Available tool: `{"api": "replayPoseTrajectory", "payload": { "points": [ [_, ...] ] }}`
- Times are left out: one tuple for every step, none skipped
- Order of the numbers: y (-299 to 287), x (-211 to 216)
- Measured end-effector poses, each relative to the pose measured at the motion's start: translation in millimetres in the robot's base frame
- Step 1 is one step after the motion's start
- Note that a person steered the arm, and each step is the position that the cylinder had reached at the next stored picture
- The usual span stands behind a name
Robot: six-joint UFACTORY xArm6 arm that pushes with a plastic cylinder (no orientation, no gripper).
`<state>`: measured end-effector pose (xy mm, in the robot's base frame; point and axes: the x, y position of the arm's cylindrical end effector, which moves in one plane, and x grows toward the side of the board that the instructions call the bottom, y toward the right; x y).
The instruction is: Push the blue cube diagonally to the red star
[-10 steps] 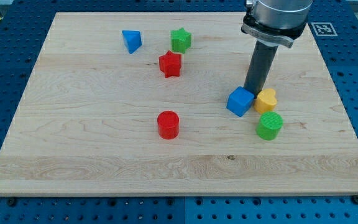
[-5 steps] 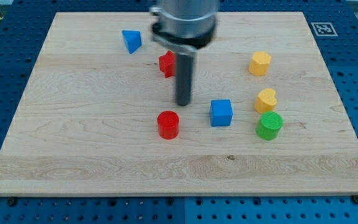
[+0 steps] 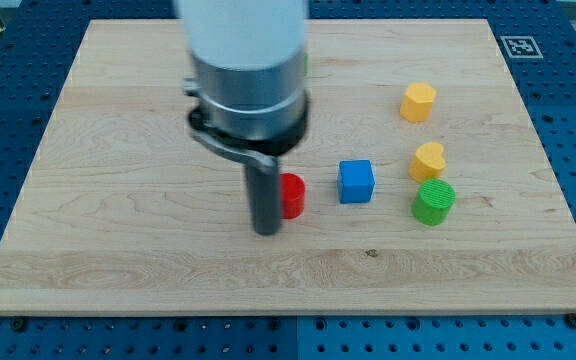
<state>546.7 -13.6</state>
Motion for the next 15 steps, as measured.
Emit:
{"api": "replayPoseTrajectory", "payload": {
  "points": [
    [15.4,15.9],
    [38.2,13.7],
    [59.8,-7.1],
    [68.0,-15.7],
    [68.3,-35.8],
    [68.3,-51.1],
    [68.3,-56.8],
    [77.4,-49.3],
    [101.4,-42.1],
    [111.4,-42.1],
    [101.4,-42.4],
    [82.8,-48.7],
    [76.8,-59.5],
    [76.8,-65.8],
    [76.8,-67.0]
  ]
}}
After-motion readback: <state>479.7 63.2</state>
